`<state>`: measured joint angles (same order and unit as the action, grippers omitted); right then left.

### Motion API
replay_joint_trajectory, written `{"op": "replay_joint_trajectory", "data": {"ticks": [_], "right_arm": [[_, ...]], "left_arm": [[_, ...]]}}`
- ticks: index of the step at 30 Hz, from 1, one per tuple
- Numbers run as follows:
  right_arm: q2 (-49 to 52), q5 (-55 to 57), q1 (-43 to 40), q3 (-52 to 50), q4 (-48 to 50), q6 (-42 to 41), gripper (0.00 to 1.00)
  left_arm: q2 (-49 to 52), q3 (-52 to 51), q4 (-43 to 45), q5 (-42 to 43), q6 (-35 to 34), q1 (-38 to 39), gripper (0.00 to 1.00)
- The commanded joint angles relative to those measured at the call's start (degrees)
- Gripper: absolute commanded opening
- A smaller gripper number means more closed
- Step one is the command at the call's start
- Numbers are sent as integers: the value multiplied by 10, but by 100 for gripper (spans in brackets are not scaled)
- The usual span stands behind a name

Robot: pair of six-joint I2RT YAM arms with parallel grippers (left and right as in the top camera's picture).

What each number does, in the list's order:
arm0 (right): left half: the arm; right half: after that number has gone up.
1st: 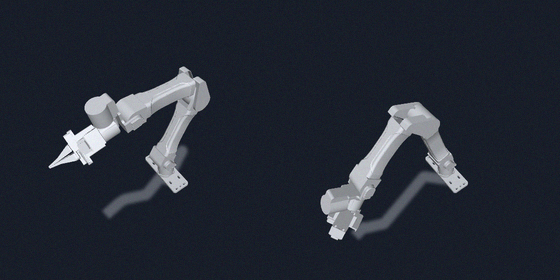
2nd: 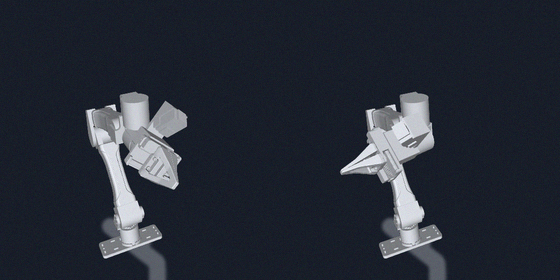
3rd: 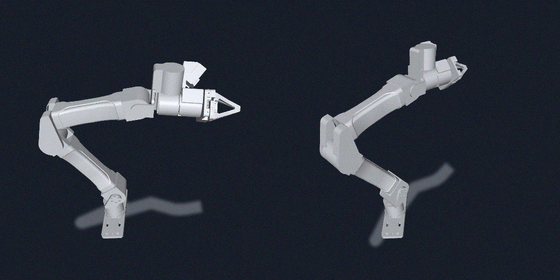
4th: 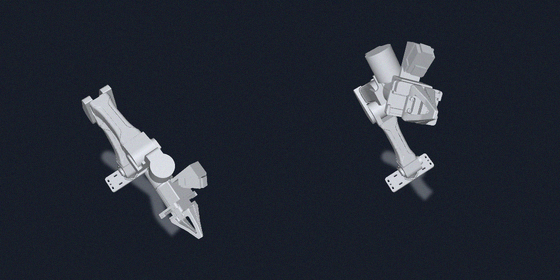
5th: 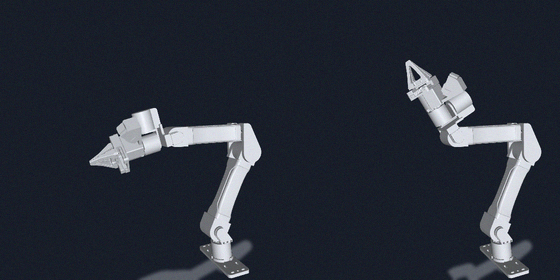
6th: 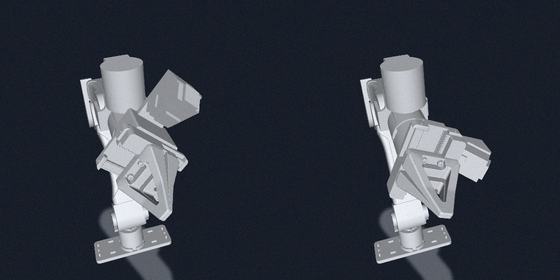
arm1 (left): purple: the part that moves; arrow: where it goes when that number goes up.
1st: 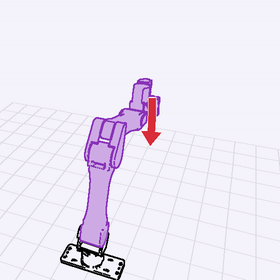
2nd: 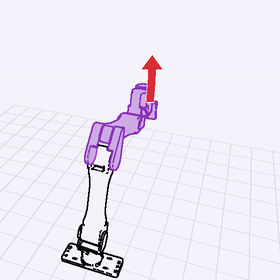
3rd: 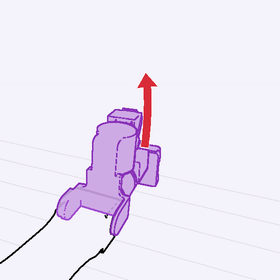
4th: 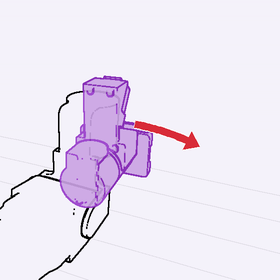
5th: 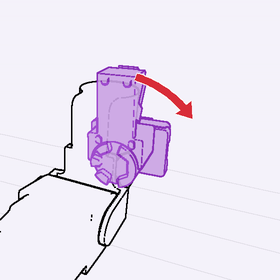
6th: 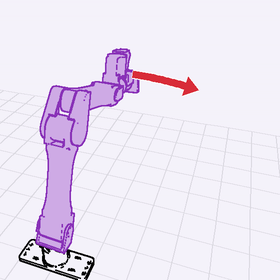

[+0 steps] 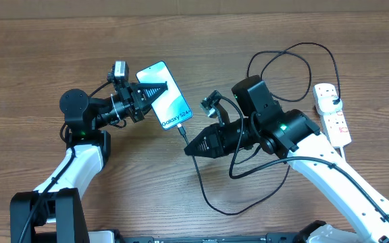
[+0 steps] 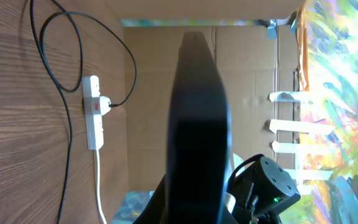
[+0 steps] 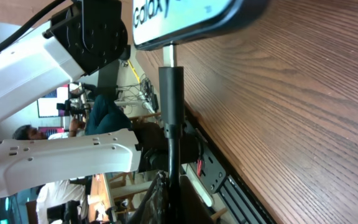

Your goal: Plug charger to phone and switch on socket

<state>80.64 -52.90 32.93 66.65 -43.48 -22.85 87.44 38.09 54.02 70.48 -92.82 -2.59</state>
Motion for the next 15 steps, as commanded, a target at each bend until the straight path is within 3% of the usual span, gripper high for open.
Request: {"op": "replay_joint_trajectory", "data": {"ticks": [1, 15], "right_arm": [[2, 3, 5, 11, 3, 3, 4], [2, 24, 5, 11, 0, 4, 4]], "left_arm": [[-4, 14, 7, 5, 16, 4, 4], [-4, 14, 7, 20, 42, 4, 4]]}}
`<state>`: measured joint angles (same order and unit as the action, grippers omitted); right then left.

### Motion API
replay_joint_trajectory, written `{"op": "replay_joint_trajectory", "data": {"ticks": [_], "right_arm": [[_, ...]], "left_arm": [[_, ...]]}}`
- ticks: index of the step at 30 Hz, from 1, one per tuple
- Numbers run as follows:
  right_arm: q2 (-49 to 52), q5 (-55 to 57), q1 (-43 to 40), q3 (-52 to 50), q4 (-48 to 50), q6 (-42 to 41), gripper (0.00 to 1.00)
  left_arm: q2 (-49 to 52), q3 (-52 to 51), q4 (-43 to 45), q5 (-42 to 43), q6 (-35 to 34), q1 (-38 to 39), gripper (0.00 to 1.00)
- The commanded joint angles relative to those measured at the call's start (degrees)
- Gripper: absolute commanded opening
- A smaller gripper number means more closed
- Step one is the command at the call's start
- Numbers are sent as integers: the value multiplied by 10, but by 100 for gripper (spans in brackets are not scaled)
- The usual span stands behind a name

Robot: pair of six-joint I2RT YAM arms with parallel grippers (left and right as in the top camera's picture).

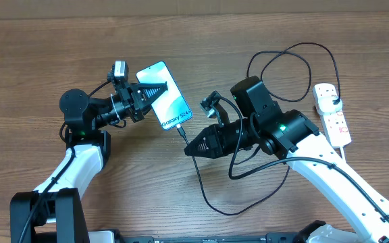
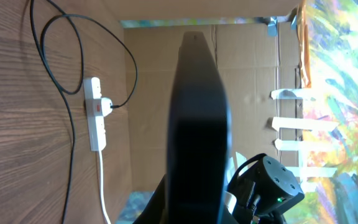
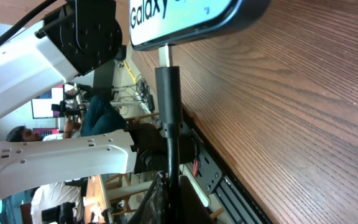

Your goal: Plug charger to phone and switch on socket

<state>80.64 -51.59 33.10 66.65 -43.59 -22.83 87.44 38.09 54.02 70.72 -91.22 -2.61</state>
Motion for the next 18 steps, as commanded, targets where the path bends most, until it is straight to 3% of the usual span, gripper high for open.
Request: {"op": "replay_joint_trajectory", "data": {"ticks": [1, 18], "right_arm": [[2, 12, 3, 11, 0, 3, 4], [2, 16, 3, 11, -16, 6, 4]], "left_arm": [[-4, 14, 7, 21, 26, 4, 4], [-4, 14, 7, 26, 41, 3, 4]]}}
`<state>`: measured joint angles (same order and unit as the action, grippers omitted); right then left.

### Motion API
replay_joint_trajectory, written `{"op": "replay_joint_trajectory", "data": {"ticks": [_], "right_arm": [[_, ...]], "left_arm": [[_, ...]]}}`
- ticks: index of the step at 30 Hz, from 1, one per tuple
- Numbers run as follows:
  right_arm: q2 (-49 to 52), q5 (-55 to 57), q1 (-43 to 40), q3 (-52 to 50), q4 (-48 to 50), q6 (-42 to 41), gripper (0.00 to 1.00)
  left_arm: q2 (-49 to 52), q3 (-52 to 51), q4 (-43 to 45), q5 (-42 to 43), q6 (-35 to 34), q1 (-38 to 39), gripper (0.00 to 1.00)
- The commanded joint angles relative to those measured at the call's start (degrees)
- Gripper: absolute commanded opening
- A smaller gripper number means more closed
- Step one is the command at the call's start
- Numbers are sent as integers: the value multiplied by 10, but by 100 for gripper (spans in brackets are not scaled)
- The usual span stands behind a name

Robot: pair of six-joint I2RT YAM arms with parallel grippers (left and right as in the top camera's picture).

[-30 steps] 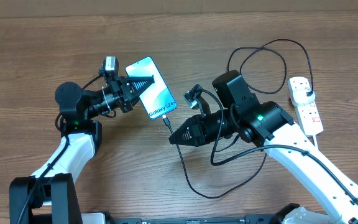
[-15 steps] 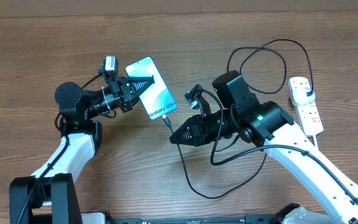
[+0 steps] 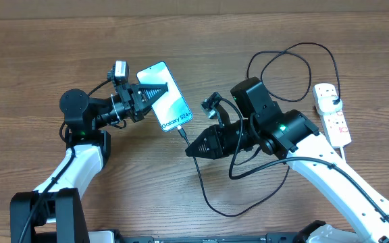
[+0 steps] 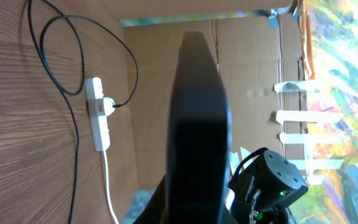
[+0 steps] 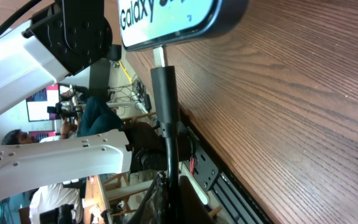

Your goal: Plug charger to phone and switch on socket

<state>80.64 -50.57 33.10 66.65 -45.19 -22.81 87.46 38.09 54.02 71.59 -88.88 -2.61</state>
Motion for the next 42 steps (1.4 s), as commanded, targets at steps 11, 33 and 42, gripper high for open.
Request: {"op": "replay_joint_trajectory", "data": {"ticks": [11, 33, 42], "right_arm": [[2, 6, 3, 11, -2, 7, 4], [2, 49, 3, 11, 21, 30, 20], [2, 89, 3, 11, 19, 99, 24]], "left_arm": [[-5, 14, 2, 14, 27, 3, 4], [-5, 14, 3, 32, 42, 4, 4], [-5, 14, -2, 13, 76, 4, 4]]}}
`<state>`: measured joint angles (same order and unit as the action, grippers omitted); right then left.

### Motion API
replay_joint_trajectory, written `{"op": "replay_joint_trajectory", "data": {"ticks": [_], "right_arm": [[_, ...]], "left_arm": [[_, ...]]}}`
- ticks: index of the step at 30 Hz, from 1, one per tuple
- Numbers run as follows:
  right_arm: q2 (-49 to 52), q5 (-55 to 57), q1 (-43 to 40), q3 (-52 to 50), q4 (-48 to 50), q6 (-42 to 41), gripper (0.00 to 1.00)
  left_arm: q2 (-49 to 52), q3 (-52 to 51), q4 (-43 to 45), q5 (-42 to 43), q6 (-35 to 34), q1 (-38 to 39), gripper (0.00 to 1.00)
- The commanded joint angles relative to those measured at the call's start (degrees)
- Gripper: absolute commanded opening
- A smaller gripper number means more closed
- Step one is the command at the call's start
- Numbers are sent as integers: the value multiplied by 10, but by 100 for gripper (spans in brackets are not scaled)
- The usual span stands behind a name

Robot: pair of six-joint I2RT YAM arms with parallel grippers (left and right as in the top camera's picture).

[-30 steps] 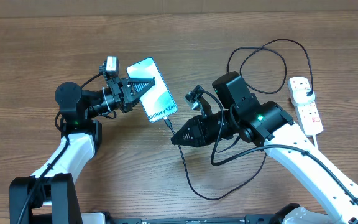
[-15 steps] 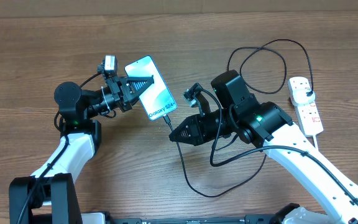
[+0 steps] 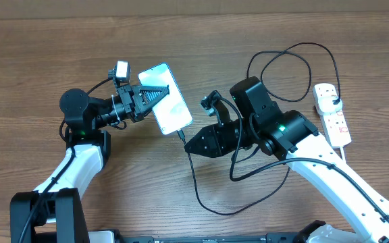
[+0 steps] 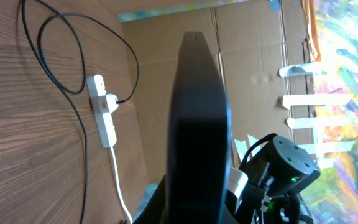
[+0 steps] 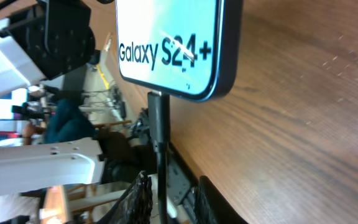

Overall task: Plug charger to phone and switch on socket
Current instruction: 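Open the right gripper and release the plugged-in cable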

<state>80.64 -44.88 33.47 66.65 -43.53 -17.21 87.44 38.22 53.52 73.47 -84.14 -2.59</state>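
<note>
My left gripper is shut on the phone and holds it tilted above the table, its lit screen reading "Galaxy S24+". In the left wrist view the phone shows edge-on as a dark slab that hides the fingers. The black charger plug sits in the port on the phone's bottom edge, and its cable hangs down. Just below the plug my right gripper is open; its fingers stand either side of the cable without touching it. At the far right lies the white power strip.
The charger's mains plug sits in the power strip, beside a red switch mark. The black cable loops over the table behind my right arm and in front of it. Cardboard walls close off the back.
My right gripper has opened and let go of the plug, which stays in the phone's port. The phone is tilted up more, its screen turned further toward the right wrist camera.
First my right gripper was shut on the charger plug, holding it just under the port of the phone held in my left gripper. At the two later moments the plug's tip was pressed against the port. Now it stays seated on its own with my right gripper open.
</note>
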Motion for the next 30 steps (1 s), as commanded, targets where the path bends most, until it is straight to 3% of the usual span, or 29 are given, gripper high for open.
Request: {"op": "replay_joint_trajectory", "data": {"ticks": [1, 15, 25, 30], "right_arm": [[2, 45, 0, 11, 4, 47, 25], [-59, 156, 44, 13, 19, 57, 43], [-27, 460, 156, 13, 24, 23, 38], [-21, 502, 160, 13, 36, 20, 37]], "left_arm": [[-4, 13, 3, -9, 32, 4, 4], [-4, 13, -51, -36, 62, 4, 4], [-4, 13, -53, -29, 62, 4, 5], [-4, 13, -53, -27, 62, 4, 4]]}}
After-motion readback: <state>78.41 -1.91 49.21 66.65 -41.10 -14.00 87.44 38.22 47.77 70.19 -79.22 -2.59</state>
